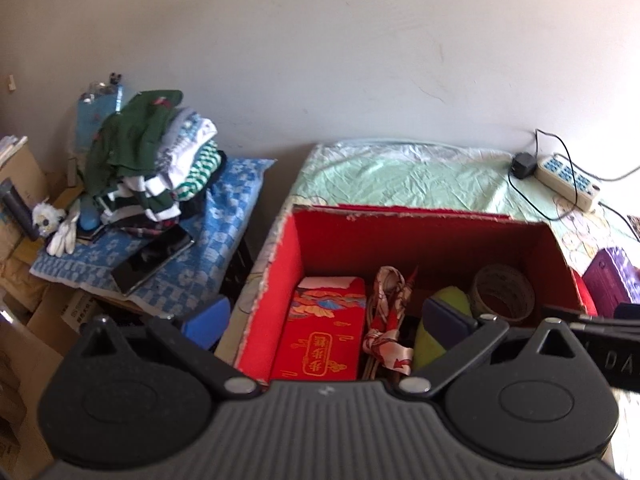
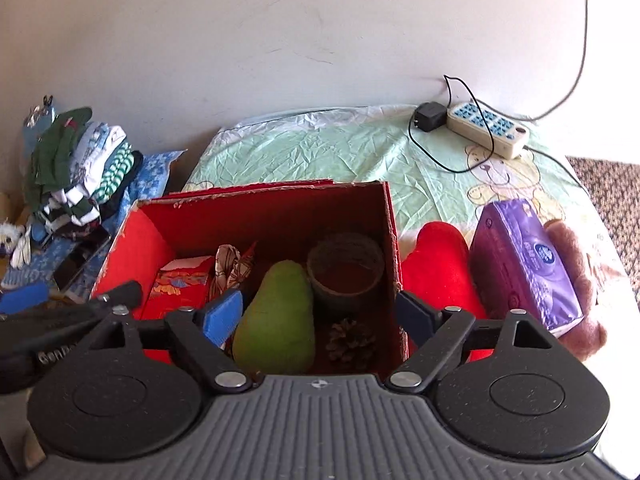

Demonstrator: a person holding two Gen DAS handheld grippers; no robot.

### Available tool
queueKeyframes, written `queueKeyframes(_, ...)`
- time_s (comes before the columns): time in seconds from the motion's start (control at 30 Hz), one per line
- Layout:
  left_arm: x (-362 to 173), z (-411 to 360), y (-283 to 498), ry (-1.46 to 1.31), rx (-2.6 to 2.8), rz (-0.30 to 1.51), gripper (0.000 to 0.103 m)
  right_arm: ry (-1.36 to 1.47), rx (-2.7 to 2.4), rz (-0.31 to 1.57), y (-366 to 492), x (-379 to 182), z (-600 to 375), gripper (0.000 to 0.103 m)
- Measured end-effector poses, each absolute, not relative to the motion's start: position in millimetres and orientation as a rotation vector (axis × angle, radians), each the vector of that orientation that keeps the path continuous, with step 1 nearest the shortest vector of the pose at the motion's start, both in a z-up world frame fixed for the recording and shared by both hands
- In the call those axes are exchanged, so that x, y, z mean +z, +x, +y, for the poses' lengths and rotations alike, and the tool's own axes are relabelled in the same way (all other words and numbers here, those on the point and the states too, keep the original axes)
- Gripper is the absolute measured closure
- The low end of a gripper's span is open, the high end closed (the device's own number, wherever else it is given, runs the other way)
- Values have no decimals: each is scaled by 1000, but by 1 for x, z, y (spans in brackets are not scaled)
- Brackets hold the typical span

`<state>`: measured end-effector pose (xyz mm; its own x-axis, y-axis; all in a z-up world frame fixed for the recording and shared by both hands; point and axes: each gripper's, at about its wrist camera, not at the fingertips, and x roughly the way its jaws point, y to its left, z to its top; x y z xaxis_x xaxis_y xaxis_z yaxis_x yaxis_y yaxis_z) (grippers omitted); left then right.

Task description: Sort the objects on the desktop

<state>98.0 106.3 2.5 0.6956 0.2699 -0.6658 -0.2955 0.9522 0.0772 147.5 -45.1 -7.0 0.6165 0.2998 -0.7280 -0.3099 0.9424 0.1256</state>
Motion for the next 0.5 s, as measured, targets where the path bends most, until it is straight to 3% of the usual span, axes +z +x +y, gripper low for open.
queueKeyframes(0.5, 21, 106, 76, -60, 420, 674, 1, -21, 406, 749, 133, 3, -54, 14)
